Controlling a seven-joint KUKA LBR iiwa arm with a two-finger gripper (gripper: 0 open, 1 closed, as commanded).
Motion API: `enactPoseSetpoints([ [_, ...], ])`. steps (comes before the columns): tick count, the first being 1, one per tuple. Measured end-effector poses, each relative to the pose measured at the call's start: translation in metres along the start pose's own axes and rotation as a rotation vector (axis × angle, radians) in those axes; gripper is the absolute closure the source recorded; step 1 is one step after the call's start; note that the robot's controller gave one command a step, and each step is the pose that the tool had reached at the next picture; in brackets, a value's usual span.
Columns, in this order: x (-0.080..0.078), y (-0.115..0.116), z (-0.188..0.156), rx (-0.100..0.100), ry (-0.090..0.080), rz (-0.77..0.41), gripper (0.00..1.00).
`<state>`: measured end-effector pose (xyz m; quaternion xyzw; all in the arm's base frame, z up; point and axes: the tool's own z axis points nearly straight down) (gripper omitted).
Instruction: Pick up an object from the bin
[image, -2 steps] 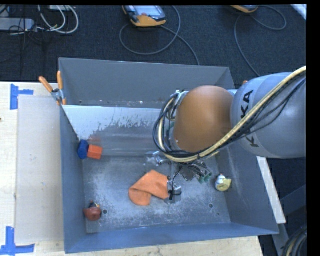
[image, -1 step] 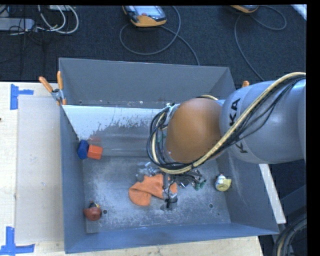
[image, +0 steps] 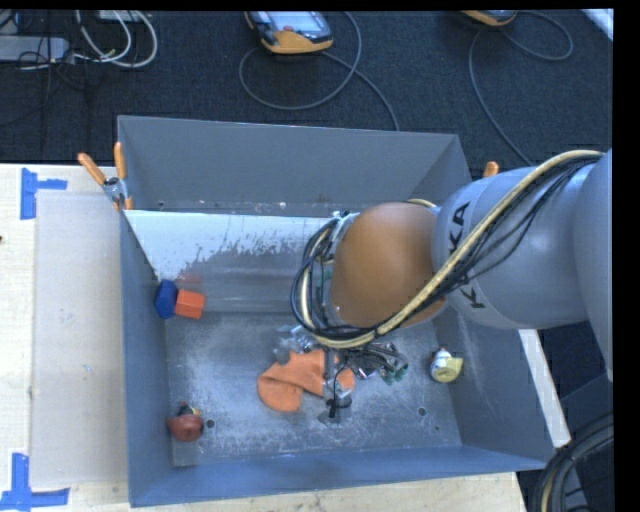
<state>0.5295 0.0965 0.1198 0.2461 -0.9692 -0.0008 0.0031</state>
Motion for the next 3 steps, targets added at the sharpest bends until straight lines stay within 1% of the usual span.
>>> enactPoseSetpoints([
  [1,-0.03,-0.029,0.032,0.001,-0.006,-0.26,0.0],
  [2,-0.031,-0.005,0.049,-0.003,0.001,-0.221,1.0],
  [3,-0.031,-0.006,0.049,-0.003,0.001,-0.22,1.0],
])
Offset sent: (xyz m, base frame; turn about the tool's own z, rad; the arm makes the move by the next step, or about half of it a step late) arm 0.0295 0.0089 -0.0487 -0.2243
